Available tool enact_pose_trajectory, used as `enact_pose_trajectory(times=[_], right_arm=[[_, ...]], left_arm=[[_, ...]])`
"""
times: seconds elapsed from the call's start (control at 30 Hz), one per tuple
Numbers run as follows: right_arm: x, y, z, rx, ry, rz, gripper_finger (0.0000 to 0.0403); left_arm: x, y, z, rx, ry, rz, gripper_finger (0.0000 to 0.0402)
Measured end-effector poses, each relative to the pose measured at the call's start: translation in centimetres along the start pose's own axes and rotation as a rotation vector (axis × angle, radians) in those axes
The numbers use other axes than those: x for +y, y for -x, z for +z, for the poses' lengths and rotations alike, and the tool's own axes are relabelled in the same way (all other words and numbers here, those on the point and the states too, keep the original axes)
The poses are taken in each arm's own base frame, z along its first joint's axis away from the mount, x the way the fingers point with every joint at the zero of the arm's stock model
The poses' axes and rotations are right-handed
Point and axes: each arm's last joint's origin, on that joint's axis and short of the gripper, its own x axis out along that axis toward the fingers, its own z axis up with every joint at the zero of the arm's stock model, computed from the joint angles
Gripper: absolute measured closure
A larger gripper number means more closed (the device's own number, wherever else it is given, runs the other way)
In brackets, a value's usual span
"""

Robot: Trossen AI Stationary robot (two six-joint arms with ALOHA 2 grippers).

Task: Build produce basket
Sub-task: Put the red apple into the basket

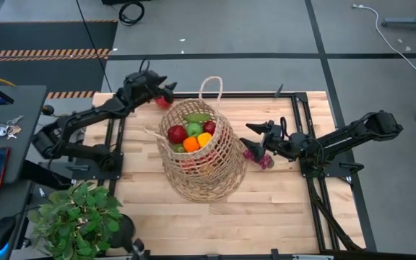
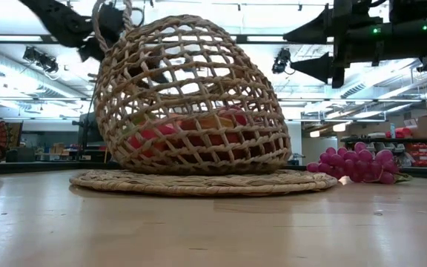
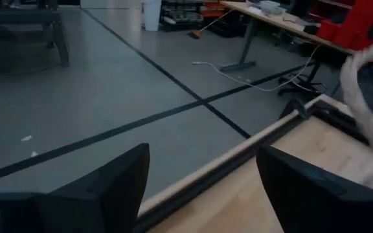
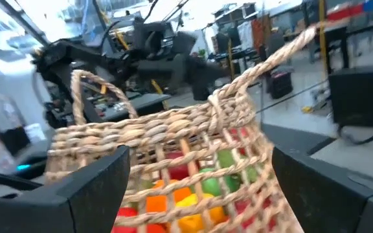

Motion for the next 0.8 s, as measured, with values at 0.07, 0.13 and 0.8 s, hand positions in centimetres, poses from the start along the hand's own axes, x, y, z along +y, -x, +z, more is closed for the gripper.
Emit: enact_pose_trajectory(times=[0.07, 0.13, 0.8], right_arm=[[0.1, 0.0, -0.1, 0.012, -0.033, 0.033, 0.0023], [0.2, 0.0, -0.1, 0.025, -0.047, 0.08, 0.0023], [3.1, 1.6, -0.6, 0.106, -0.139, 0.344, 0.0023]], left_arm=[[-0.1, -1.2, 1.0, 0.019, -0.01, 0.008, 0.012], [0.2, -2.6, 1.5, 0.071, -0.045, 0.049, 0.0129], [4.7, -6.7, -1.2, 0.312, 0.086, 0.241, 0.0143]])
